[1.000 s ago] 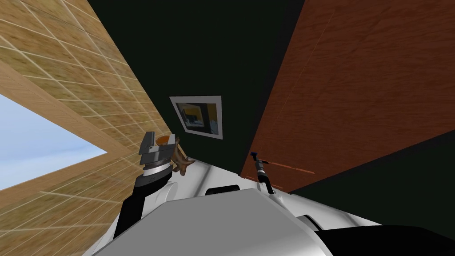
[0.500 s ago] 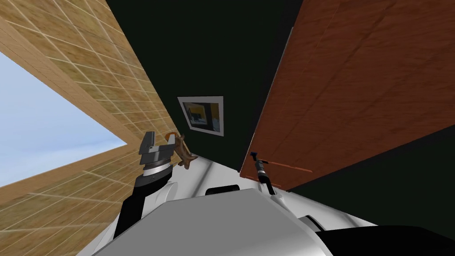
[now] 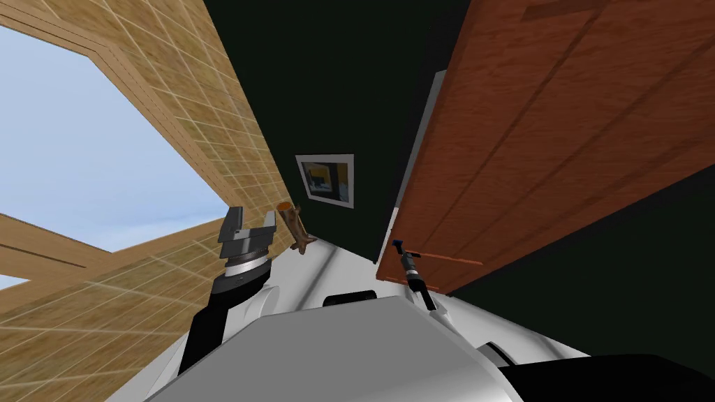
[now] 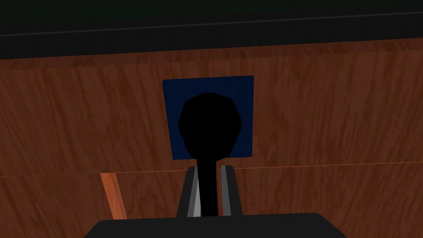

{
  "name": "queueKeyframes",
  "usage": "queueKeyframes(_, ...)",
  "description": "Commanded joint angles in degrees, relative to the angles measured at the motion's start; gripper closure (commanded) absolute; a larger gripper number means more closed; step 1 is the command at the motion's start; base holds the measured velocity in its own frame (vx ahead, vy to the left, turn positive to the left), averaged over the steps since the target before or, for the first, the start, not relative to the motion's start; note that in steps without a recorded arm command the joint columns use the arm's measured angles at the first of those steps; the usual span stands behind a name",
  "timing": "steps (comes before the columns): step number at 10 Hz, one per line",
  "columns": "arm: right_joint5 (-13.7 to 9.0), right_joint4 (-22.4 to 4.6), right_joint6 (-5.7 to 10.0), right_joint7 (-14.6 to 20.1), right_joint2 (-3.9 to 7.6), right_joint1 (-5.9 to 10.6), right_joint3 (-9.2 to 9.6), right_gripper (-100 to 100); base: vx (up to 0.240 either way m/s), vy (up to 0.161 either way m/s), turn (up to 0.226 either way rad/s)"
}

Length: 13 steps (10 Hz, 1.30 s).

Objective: Pull the door open

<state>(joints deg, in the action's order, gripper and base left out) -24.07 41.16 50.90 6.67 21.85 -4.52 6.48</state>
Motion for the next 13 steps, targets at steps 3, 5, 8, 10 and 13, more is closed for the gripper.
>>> queueKeyframes(3,0.49,0.25,1.25,1.45,1.03,-1.13,1.58,100,-0.162,-0.021,0.089)
queueKeyframes(5,0.81,0.48,2.34,2.56,1.97,-1.96,2.73,100,-0.227,-0.031,0.116)
queueKeyframes(8,1.44,0.91,4.41,4.68,3.78,-3.53,4.91,100,-0.238,-0.052,0.137)
queueKeyframes(10,1.51,0.79,4.53,4.8,3.83,-3.6,5.12,100,-0.18,-0.049,0.077)
queueKeyframes(13,1.47,0.45,7.63,6.5,5.53,-5.56,7.36,100,-0.211,-0.048,0.177)
